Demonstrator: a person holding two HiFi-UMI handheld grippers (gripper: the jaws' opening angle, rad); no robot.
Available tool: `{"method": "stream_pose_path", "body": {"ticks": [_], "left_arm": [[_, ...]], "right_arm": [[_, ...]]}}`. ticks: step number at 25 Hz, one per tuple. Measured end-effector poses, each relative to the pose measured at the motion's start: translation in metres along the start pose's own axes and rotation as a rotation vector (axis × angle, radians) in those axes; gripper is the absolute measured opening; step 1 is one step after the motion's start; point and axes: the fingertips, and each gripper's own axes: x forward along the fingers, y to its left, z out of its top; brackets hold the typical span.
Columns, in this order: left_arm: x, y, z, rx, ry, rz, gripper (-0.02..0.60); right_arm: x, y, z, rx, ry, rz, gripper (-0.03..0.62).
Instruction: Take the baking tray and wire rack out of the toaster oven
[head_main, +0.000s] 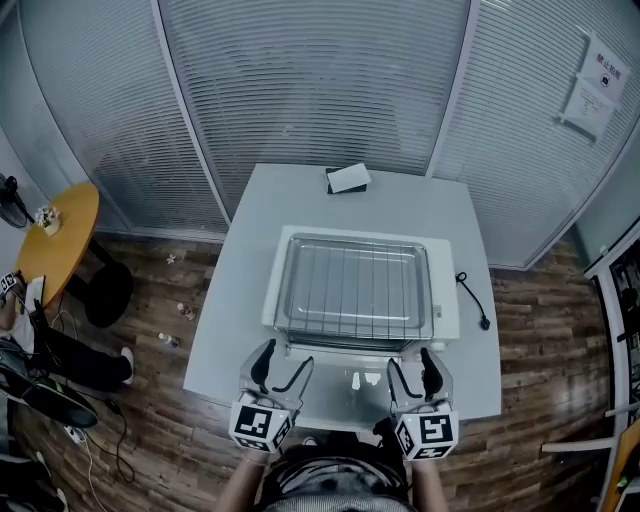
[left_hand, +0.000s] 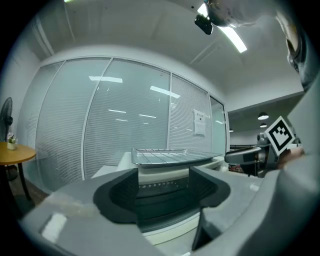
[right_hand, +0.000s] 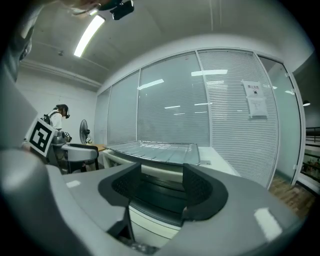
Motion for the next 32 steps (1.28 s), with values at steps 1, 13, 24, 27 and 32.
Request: {"method": "stream_pose_path", "body": {"ticks": [1,13,24,27,32], "left_arm": [[-0.002,-0.007,-0.004,-0.005,0.013,-0.026,0.309],[-0.039,-0.074,-0.026,-0.101,0.024,-0.250,0.005],[-0.086,-0.108,0.020,-0.010,-0.068,-0.299,0.005],[-0.096,-0.115,0.038,0.007,-0.093,-0.285,0.005],[-0.110,-0.120,0.056,0.005,-0.124,-0.278,0.005]], "right_arm": [[-0.001,0.006,-0.004,0.000,0.008,0.010,0.241],[-0.023,0.102,-0.032,-0.061,0.049,0.165,0.026],[-0.071,0.148,0.009,-0.093,-0.078,0.179,0.000],[-0.084,0.154,0.023,-0.094,-0.116,0.178,-0.001],[-0.099,0.160,0.050,-0.081,-0.190,0.185,-0.002]]}}
